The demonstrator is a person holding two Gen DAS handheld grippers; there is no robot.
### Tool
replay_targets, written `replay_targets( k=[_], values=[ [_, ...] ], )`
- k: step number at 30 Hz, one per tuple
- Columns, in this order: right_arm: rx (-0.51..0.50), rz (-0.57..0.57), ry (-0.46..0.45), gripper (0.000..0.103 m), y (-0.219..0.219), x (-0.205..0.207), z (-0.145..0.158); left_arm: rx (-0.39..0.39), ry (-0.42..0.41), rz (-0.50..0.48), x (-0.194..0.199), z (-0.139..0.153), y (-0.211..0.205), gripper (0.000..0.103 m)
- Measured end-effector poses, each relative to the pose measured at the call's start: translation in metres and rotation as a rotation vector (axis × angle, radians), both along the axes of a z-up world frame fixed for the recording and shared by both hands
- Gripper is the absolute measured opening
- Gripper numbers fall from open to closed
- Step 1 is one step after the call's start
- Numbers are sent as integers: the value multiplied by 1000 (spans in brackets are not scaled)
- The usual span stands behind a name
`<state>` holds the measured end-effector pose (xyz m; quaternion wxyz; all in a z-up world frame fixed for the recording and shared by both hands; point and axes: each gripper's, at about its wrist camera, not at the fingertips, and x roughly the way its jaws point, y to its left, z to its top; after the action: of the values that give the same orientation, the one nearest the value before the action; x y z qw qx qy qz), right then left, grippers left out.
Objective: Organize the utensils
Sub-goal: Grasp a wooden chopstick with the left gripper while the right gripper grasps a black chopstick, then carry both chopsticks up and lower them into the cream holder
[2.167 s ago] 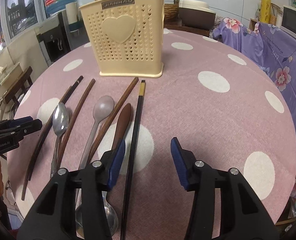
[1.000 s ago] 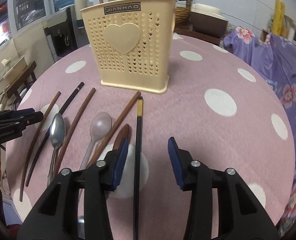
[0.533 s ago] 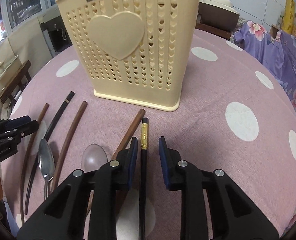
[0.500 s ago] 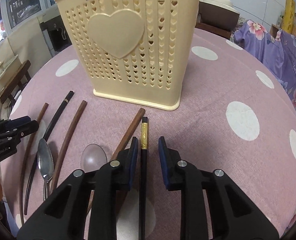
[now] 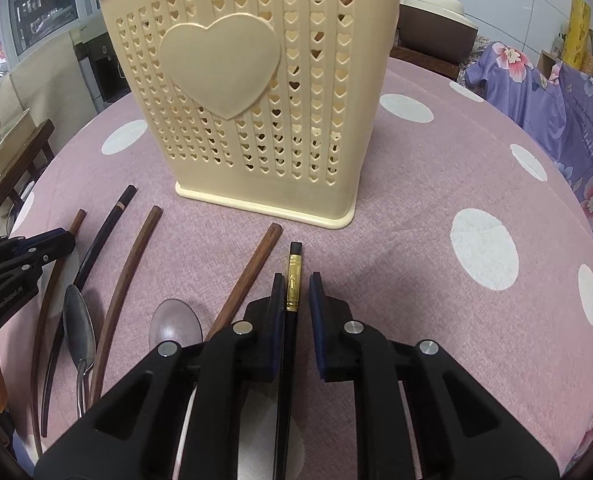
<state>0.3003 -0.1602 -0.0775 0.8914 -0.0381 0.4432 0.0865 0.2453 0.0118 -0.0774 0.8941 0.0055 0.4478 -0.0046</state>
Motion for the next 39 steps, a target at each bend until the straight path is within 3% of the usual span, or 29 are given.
replay_targets(
  k=[7, 18, 25, 31, 39],
  values=[
    [-15, 4, -8, 8, 5, -2, 0, -7, -3, 9, 3, 0, -2, 9],
    [73, -9, -58, 8, -11, -10, 15, -57, -45, 1, 5, 13, 0, 8],
    [180, -35, -205, 8, -42, -45, 70, -176, -203, -39, -20, 79, 14, 8],
    [240, -58, -352, 8, -74, -81, 130, -189, -333, -62, -39, 130, 19, 8],
    [253, -67, -460, 8, -93, -109, 174, -181, -401, -58, -45, 154, 27, 8]
  ],
)
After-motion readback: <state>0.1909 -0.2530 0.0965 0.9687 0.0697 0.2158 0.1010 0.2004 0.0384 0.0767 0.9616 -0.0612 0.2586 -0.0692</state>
